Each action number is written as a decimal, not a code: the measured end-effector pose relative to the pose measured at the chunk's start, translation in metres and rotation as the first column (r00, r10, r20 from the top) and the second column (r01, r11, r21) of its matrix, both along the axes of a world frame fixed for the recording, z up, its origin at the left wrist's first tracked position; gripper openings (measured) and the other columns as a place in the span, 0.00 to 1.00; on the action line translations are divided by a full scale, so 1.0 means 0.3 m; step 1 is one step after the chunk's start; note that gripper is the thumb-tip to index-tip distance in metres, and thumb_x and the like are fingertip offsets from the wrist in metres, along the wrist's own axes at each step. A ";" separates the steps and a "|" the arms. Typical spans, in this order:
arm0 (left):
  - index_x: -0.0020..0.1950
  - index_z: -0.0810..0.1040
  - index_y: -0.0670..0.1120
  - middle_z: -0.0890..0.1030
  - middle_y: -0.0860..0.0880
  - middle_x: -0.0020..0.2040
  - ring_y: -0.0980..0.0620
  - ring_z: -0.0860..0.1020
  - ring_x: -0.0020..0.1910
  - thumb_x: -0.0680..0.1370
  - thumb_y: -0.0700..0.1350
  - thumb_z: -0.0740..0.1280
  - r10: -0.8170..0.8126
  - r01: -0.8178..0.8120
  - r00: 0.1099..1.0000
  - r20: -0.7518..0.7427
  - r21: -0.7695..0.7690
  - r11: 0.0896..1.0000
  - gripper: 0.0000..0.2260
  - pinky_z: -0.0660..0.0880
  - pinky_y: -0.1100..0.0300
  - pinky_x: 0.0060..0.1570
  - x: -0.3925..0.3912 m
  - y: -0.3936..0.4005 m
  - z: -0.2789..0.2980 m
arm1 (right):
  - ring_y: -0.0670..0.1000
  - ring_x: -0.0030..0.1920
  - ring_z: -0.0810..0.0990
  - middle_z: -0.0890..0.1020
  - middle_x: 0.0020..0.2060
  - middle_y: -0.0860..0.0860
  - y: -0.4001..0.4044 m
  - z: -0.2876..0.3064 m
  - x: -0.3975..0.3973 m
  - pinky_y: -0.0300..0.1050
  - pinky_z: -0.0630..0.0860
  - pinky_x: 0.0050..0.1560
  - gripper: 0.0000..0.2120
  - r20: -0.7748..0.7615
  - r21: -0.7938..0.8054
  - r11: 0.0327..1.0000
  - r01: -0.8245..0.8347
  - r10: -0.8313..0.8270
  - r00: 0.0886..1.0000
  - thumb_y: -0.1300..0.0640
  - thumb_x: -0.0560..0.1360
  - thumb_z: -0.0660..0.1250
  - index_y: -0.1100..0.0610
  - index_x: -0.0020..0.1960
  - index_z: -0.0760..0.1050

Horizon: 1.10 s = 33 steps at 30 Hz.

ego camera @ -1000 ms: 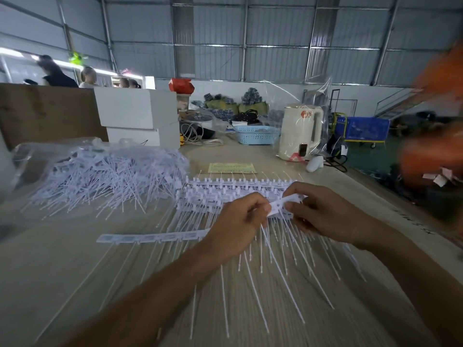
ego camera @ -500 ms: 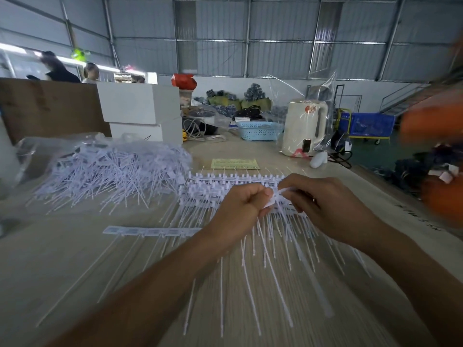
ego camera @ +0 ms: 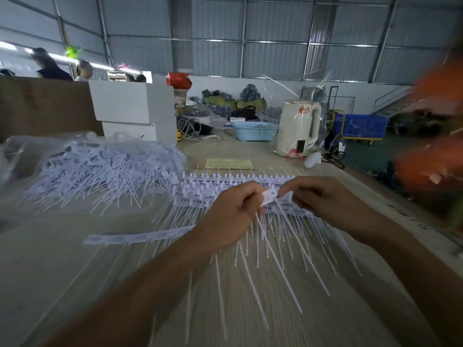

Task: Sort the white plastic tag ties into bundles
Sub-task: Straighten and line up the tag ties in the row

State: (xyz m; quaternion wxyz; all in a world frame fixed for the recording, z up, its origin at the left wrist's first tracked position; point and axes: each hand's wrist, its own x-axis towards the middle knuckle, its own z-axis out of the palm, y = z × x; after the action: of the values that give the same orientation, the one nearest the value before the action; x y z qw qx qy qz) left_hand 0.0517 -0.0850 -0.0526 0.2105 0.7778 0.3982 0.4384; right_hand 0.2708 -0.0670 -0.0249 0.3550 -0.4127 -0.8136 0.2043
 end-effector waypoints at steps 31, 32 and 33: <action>0.41 0.75 0.55 0.75 0.57 0.30 0.63 0.72 0.29 0.82 0.56 0.62 0.173 -0.156 0.970 -0.171 0.108 0.982 0.12 0.62 0.61 0.35 -0.071 0.022 0.021 | 0.49 0.28 0.66 0.71 0.33 0.58 -0.027 -0.017 -0.058 0.39 0.63 0.28 0.14 -0.225 -0.267 0.940 -0.213 0.154 0.962 0.45 0.77 0.67 0.54 0.40 0.76; 0.39 0.73 0.54 0.74 0.57 0.30 0.63 0.72 0.31 0.82 0.54 0.62 0.156 -0.144 0.978 -0.140 0.090 0.985 0.13 0.63 0.60 0.37 -0.067 0.023 0.027 | 0.49 0.28 0.66 0.72 0.32 0.58 -0.029 -0.016 -0.060 0.40 0.64 0.28 0.12 -0.206 -0.230 0.951 -0.207 0.160 0.965 0.46 0.77 0.67 0.54 0.41 0.77; 0.37 0.72 0.52 0.72 0.57 0.30 0.61 0.70 0.31 0.82 0.52 0.63 0.130 -0.125 0.987 -0.095 0.063 0.990 0.14 0.63 0.60 0.38 -0.064 0.025 0.033 | 0.50 0.28 0.67 0.73 0.31 0.57 -0.033 -0.014 -0.064 0.41 0.64 0.29 0.11 -0.177 -0.170 0.967 -0.190 0.160 0.971 0.47 0.77 0.67 0.53 0.42 0.78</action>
State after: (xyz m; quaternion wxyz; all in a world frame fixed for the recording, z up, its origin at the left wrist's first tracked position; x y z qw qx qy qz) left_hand 0.0326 -0.0775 -0.0428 0.1397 0.7772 0.4445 0.4229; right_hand 0.2516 -0.0769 -0.0293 0.3602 -0.3526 -0.7928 0.3427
